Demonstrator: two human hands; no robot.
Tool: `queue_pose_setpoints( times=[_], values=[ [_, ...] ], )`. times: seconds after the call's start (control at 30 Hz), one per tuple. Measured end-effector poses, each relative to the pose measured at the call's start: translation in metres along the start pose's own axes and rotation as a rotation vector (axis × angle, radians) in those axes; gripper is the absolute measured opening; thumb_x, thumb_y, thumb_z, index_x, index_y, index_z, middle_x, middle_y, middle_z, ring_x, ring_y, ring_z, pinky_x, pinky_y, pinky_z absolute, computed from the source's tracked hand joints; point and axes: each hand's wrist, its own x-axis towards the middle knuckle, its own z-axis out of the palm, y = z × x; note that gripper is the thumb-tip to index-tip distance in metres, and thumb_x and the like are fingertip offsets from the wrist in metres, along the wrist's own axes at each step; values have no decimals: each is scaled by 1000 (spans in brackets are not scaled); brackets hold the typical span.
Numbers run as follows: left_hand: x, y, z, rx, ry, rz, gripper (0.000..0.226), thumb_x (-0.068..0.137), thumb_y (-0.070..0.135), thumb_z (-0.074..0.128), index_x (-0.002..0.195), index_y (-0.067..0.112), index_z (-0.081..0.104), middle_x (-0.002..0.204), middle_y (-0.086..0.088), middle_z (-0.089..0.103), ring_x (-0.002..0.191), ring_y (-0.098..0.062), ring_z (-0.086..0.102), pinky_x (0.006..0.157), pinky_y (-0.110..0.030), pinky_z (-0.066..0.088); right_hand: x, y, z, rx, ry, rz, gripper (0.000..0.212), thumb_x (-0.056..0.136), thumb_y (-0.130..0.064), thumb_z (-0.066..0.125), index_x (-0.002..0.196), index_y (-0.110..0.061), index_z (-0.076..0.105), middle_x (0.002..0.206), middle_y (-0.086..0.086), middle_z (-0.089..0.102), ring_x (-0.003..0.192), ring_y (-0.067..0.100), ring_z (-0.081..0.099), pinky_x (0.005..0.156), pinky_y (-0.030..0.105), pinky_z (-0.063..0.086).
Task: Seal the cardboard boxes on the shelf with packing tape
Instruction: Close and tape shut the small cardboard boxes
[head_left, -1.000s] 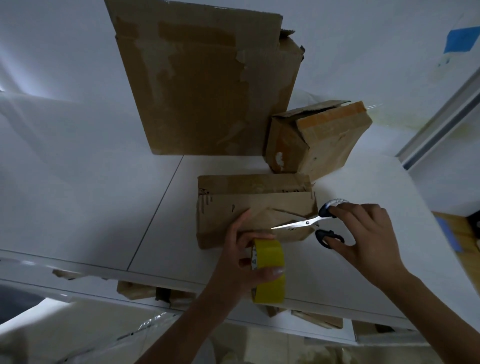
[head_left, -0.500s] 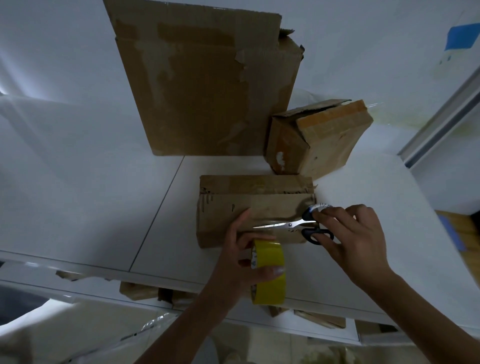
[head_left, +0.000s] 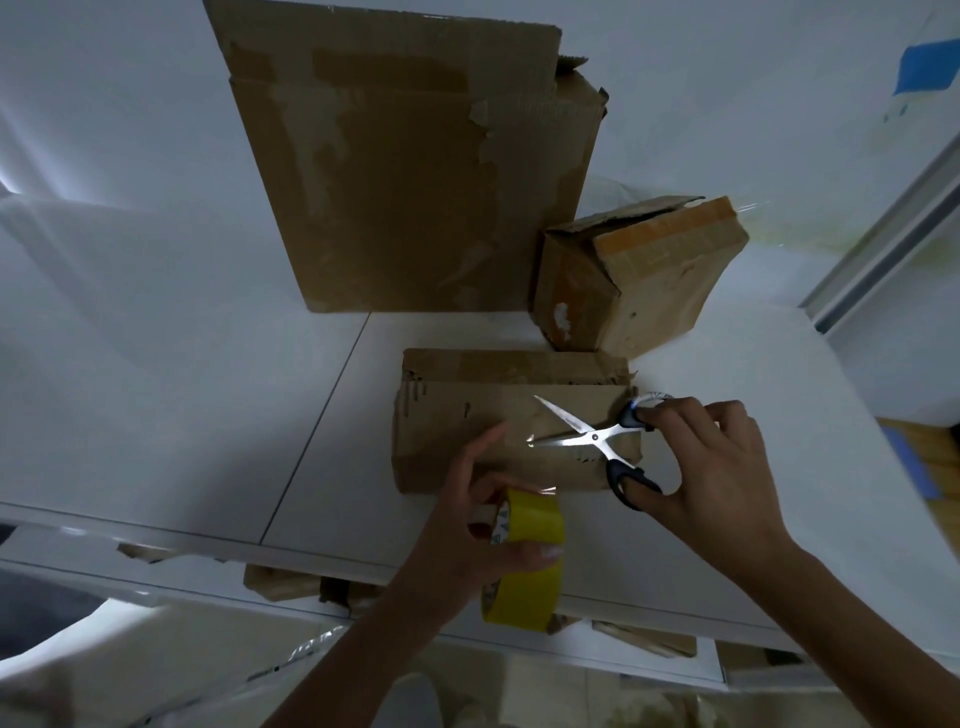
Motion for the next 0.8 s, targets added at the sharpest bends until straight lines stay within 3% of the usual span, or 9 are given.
queue_pose_setpoints(
  times=[0.1, 0.2, 0.3, 0.37, 0.43, 0.5, 0.6, 0.7, 0.8],
  values=[
    [2, 1, -5, 48, -85, -31, 108, 59, 6, 88, 144, 39, 31, 105, -2, 73, 93, -15, 70, 72, -27, 56, 1, 13, -6, 95, -5, 19, 50, 70, -34, 80, 111, -10, 65, 112, 3, 65, 90, 23, 43, 70, 39, 42],
    [6, 5, -5, 115, -152, -30, 108, 63, 4, 89, 144, 44, 29, 106, 1, 73, 95, -14, 70, 71, -25, 56, -4, 27, -10, 153, -35, 3, 49, 74, -44, 64, 113, -13, 64, 114, -5, 62, 92, 18, 40, 75, 32, 39],
    [11, 7, -1, 179, -203, -53, 111, 67, 1, 87, 146, 45, 24, 106, 6, 72, 96, -10, 69, 73, -25, 55, -15, 38, -11, 160, -67, 62, 49, 74, -41, 70, 113, -13, 63, 113, -5, 61, 94, 13, 37, 76, 29, 38],
    [12, 5, 2, 214, -228, -77, 112, 66, 4, 89, 147, 45, 23, 108, 4, 72, 99, -10, 68, 76, -26, 55, -24, 44, -11, 176, -57, 100, 52, 74, -45, 62, 114, -13, 62, 110, -7, 60, 96, 11, 35, 74, 30, 39],
    [12, 3, 4, 220, -216, -90, 108, 67, 0, 88, 145, 43, 26, 108, 0, 71, 98, -10, 68, 76, -25, 54, -32, 45, -12, 231, -42, 187, 51, 75, -45, 64, 115, -13, 60, 106, -14, 57, 96, 11, 36, 69, 28, 39],
    [11, 0, 5, 212, -197, -96, 100, 67, -2, 87, 142, 38, 34, 109, -2, 71, 98, -10, 68, 77, -25, 53, -41, 47, -7, 294, -38, 394, 44, 75, -33, 79, 111, -13, 61, 98, -19, 53, 95, 9, 38, 61, 22, 38],
    [11, 2, 6, 244, -196, -89, 84, 68, 2, 88, 135, 33, 47, 113, 0, 70, 102, -8, 66, 79, -23, 52, -56, 57, 5, 251, -161, 592, 36, 73, -35, 80, 98, -15, 65, 96, -2, 62, 95, 9, 41, 60, 28, 41],
    [11, 8, 10, 277, -185, -57, 80, 69, 6, 88, 134, 34, 50, 114, 4, 70, 104, -5, 65, 81, -21, 51, -64, 62, 12, 210, -298, 638, 40, 73, -34, 82, 101, -8, 71, 92, 6, 70, 92, 25, 60, 69, 32, 45],
    [9, 11, 15, 273, -159, -11, 74, 71, 6, 86, 133, 31, 53, 114, 4, 69, 105, -5, 64, 81, -19, 50, -63, 56, 11, 182, -348, 643, 46, 73, -29, 83, 111, -6, 70, 95, 10, 70, 89, 28, 65, 73, 29, 44]
  ],
)
